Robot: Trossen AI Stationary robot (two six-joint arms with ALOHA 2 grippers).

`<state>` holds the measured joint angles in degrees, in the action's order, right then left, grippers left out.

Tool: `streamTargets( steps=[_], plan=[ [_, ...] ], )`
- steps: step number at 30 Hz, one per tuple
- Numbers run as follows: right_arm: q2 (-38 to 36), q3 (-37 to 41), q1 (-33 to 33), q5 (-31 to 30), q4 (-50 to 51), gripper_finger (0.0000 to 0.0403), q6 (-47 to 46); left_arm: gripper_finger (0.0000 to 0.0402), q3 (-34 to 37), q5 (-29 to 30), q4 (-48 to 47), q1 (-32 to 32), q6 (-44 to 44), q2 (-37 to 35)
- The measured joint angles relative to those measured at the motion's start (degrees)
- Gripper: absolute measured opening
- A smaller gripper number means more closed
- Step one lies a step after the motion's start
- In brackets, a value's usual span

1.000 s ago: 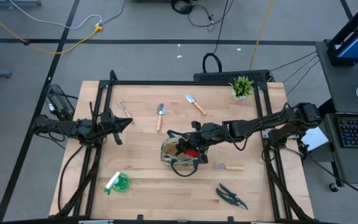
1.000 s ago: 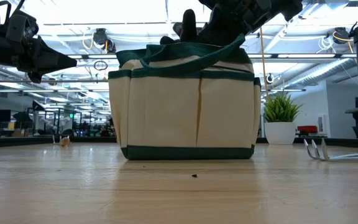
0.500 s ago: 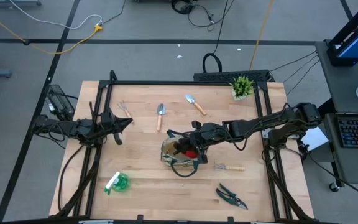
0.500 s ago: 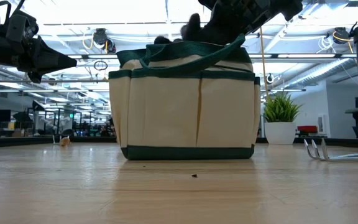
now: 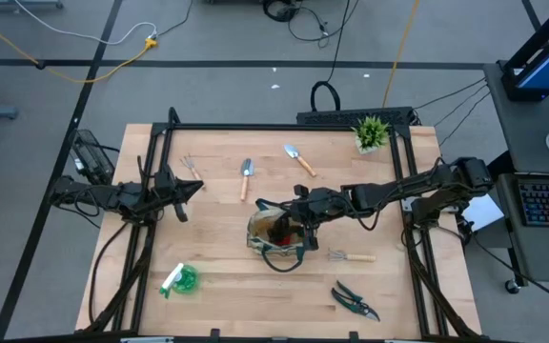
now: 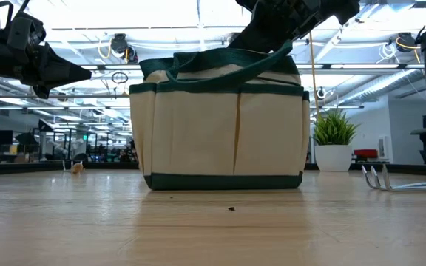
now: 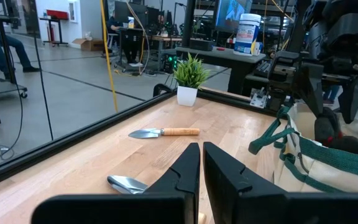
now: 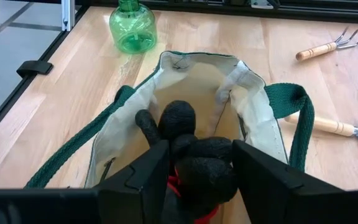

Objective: Pick & Place Garden tools in Gardening bag
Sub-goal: Put the red gloves into the white gardening bag

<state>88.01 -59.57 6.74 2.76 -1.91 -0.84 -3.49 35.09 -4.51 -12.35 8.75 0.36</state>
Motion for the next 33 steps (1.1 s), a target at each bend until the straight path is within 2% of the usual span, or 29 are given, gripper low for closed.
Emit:
streamTargets(
  steps=[22,27,33],
  plan=[
    [-0.04,-0.04,0.02,0.23,4.02,0.0159,0.27,0.0024,0.0,0.02,0.01,0.0,-2.35,0.0],
    [-0.04,-0.04,0.02,0.09,4.15,0.0112,1.35,0.0024,0.0,0.02,0.01,0.01,-2.49,0.0],
    [-0.04,-0.04,0.02,0.26,4.17,0.0018,1.75,0.0024,0.0,0.02,0.0,0.01,-2.58,0.0]
  ],
)
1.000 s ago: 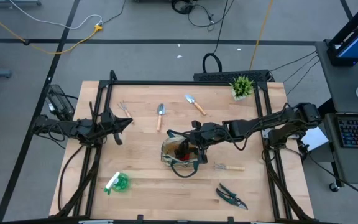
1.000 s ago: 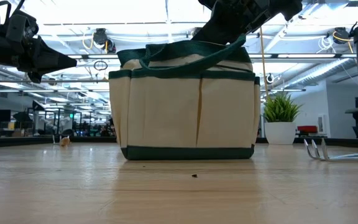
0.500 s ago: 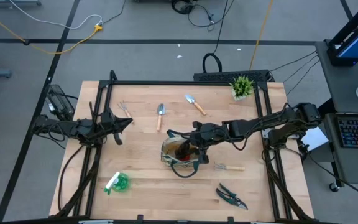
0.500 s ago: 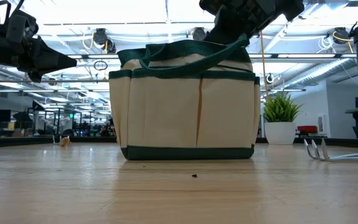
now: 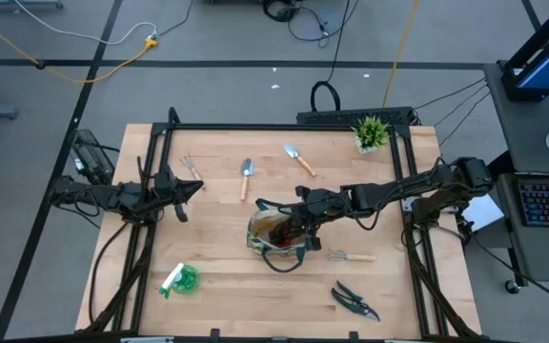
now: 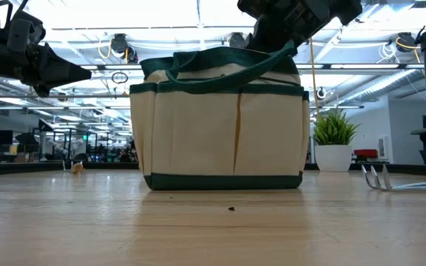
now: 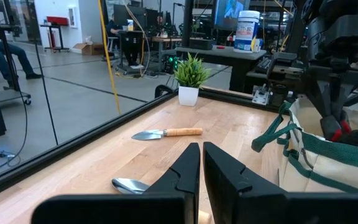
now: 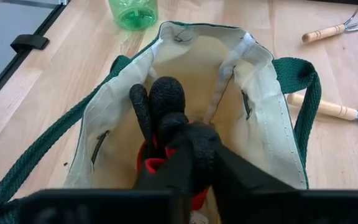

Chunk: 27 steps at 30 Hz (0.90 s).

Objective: Pick & Place Garden tools in Gardening bag
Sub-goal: Put the red gloves into the white gardening bag

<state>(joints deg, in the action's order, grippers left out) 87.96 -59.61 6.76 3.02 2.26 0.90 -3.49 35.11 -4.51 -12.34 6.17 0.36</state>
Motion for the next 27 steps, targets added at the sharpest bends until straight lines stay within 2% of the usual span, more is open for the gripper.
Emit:
streamTargets(
  steps=[8,18,27],
  plan=[
    [0.0,-1.1,-0.02,0.0,0.8,0.0006,-1.62,0.0024,0.0,0.0,0.01,-0.02,-0.04,0.0],
    [0.0,-11.35,-0.02,0.0,15.98,0.0003,-2.69,0.0024,0.01,-0.01,0.01,0.0,-0.02,0.0],
    [-0.73,-13.31,0.0,-0.73,20.87,0.0001,-6.21,0.0024,0.0,-0.01,0.01,-0.01,0.02,0.02]
  ],
)
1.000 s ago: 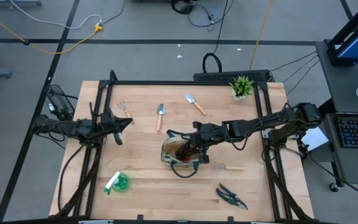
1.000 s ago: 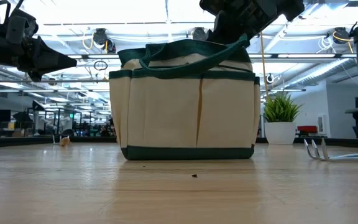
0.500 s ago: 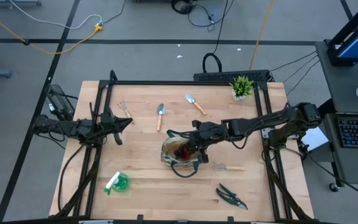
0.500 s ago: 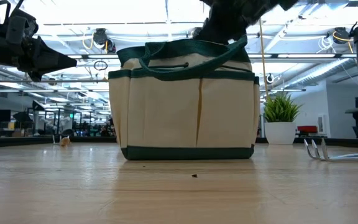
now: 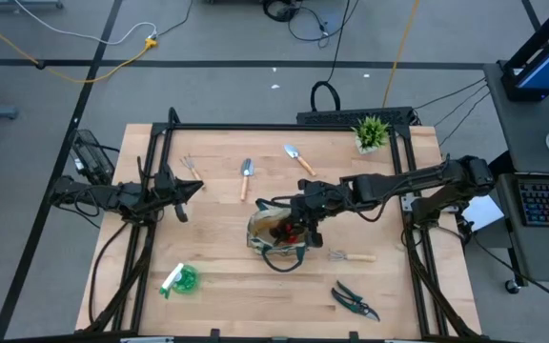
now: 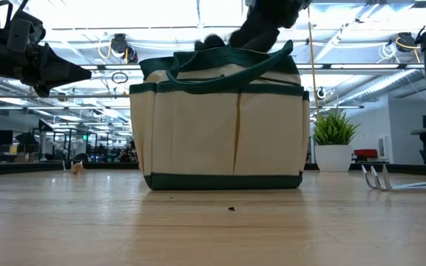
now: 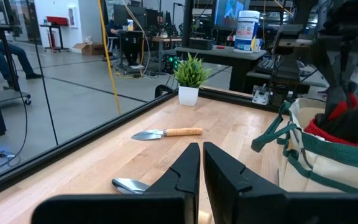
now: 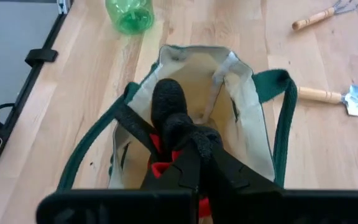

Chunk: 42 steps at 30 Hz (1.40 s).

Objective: Pick & Place Garden tools in Gardening bag
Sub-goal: Put the red gloves into the white gardening bag

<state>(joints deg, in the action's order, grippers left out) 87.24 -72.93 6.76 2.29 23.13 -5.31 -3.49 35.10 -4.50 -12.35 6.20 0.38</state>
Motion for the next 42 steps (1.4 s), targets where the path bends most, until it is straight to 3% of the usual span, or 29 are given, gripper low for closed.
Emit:
streamTargets(
  steps=[16,25,42],
  plan=[
    [0.12,0.07,0.84,-4.09,7.52,0.0003,-1.52,0.0024,0.01,0.0,-0.01,0.0,0.01,-0.01],
    [0.12,0.07,0.85,-3.78,12.6,0.003,-3.63,0.0024,0.0,-0.01,0.0,0.0,0.0,-0.02],
    [0.12,0.09,0.86,-3.61,12.33,0.011,-4.54,0.0024,0.0,-0.01,0.0,0.0,0.01,0.0]
  ],
)
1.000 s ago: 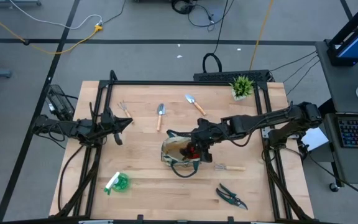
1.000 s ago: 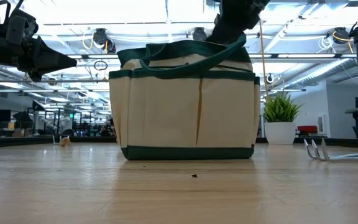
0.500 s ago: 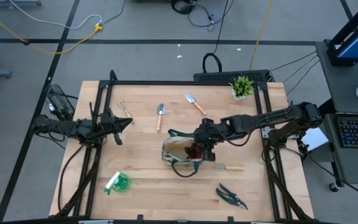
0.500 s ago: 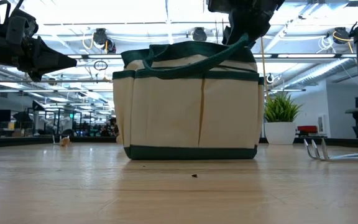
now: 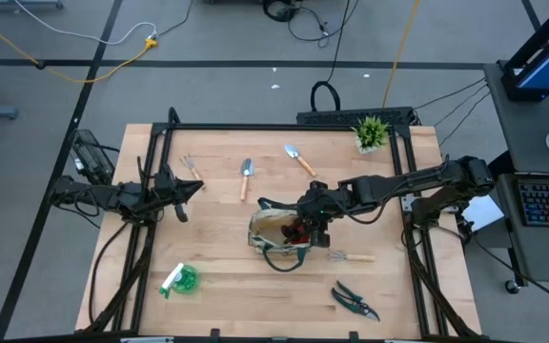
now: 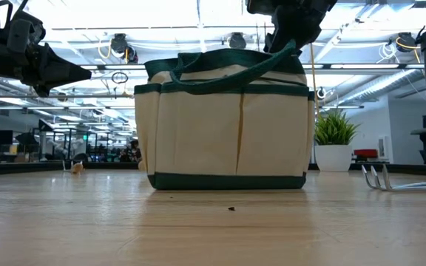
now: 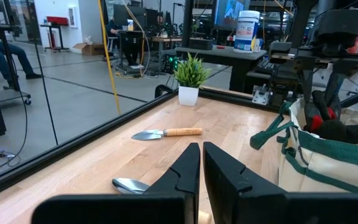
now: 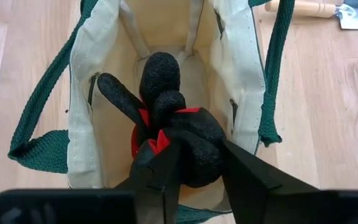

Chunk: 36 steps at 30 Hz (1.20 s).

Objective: Pick & Place Garden tools in Gardening bag
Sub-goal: Put the red gloves into the white gardening bag, then put the green spray bottle into the white gardening bag

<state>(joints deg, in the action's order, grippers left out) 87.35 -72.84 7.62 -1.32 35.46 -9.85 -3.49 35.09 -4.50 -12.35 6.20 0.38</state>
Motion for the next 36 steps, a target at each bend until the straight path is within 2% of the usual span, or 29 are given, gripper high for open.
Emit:
streamTargets(
  steps=[8,17,26,31,36],
  plan=[
    [-3.84,0.09,0.0,0.02,0.66,0.0125,0.02,0.0024,0.0,0.01,-0.01,-0.01,0.01,-0.01],
    [-7.09,0.07,0.0,-0.2,0.58,0.0109,0.04,0.0024,0.0,0.0,-0.01,0.01,0.0,-0.01],
    [-8.51,0.08,0.0,-0.35,-5.22,0.0092,0.04,0.0024,0.02,-1.81,0.59,0.0,0.5,0.0],
    [-11.12,0.07,-0.02,-0.43,-8.12,0.0071,0.07,0.0024,0.02,-4.58,4.54,-0.01,0.23,0.0],
    [-14.72,0.75,-0.02,-3.19,-7.77,0.0016,0.96,0.0024,0.02,-5.77,8.46,-0.04,0.22,0.0]
  ],
)
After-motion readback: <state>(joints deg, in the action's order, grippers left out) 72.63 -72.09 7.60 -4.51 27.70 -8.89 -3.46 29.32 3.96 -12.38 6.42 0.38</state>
